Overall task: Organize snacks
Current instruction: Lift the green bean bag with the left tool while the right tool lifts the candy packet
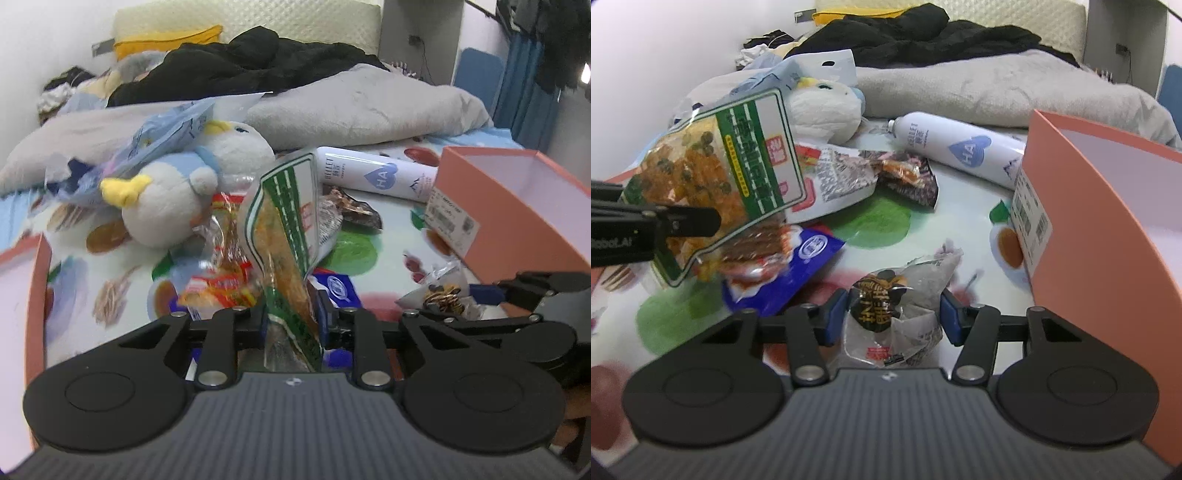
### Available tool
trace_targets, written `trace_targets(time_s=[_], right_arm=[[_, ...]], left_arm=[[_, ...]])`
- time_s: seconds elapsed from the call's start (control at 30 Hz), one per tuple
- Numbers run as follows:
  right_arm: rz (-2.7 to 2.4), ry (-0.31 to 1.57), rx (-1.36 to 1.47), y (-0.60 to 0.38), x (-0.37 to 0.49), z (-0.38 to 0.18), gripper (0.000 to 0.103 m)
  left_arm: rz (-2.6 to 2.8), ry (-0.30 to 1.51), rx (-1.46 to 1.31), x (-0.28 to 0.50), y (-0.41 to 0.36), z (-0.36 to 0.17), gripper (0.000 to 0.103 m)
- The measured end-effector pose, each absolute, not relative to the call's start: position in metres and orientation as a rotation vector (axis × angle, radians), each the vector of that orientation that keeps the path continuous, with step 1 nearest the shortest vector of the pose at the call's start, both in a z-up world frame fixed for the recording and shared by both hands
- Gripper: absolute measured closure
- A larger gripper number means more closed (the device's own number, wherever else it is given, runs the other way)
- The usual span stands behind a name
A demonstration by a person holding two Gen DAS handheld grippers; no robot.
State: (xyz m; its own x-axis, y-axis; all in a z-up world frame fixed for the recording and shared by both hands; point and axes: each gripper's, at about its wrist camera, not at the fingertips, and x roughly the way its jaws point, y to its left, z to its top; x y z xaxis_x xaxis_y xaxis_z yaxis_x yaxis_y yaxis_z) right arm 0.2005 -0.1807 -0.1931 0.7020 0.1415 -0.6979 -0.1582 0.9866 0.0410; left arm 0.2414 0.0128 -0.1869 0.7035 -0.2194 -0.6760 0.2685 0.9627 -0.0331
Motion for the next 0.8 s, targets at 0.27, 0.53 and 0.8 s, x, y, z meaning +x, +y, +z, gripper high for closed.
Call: trace_targets(time_s=[0.27,0.53,0.8], right_arm=[[0.184,0.827,-0.021,-0.183,0.163,-0.187,0.048],[0.201,0.836,-0.003,-0.19,0.129,-0.168,0.048],[0.199,0.831,0.056,-0.196,0.111,-0.159,0.048]], left_arm=[[-0.24,0.782,-0.042,0.194,0.014,-0.181,0.077],[-0.203,0.852,-0.13,0.15,0.015,-0.185,0.077],[-0.192,0.871,-0.182,0.136,0.015,-0.18,0.077]])
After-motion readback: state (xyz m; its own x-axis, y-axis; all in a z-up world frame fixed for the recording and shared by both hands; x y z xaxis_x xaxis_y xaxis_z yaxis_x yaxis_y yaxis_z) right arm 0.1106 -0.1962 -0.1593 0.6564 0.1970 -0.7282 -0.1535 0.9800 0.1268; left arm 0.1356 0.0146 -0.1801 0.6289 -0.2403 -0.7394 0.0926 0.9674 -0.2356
